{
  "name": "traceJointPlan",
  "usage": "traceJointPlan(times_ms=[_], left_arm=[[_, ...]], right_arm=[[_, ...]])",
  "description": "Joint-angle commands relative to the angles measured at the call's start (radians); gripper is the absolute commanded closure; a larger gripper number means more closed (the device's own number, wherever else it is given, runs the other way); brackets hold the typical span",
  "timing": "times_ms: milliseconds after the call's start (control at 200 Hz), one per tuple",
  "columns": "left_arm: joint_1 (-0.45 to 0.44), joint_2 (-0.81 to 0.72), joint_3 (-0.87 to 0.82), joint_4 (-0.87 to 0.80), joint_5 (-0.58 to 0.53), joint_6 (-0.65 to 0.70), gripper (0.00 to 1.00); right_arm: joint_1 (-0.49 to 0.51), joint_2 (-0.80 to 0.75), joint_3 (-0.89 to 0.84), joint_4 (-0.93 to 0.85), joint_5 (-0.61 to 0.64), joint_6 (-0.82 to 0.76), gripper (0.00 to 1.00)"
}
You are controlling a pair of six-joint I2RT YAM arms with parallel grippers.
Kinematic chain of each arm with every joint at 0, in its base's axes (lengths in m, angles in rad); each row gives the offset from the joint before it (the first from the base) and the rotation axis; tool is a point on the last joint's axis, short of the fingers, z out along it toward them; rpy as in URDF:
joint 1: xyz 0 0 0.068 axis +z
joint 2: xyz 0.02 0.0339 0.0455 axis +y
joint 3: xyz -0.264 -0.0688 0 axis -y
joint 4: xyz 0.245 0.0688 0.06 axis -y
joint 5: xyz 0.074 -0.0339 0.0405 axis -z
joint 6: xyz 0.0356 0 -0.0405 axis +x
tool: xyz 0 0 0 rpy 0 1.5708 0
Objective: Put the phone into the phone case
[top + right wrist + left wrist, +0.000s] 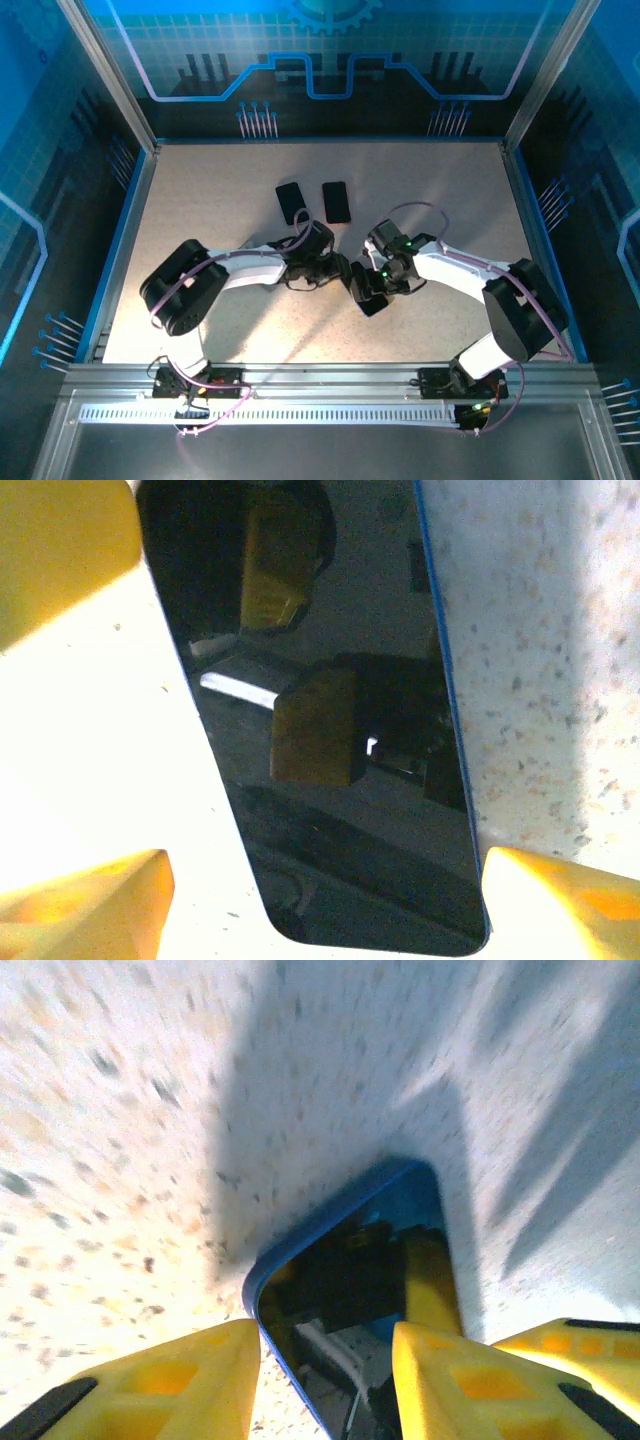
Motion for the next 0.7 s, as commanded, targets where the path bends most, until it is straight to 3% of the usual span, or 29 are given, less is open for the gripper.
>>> traceJointPlan(times_ms=[0,380,695], left_arm=[[0.025,-0.118,-0.043,0.016,-0.048,0.025,0.59],[0.059,-0.321,-0.181,-0.061,-0.106,0.012,0.58],[0.085,-0.338,-0.226,-0.076,-0.111,0.011,0.57]], right_arm=[[0.033,0.028,0.077,-0.060,0.093,-0.051,0.17],[0.095,0.151,0.163,-0.089,0.212,-0.153,0.09],[0.143,0.196,0.166,-0.082,0.247,-0.158,0.09]])
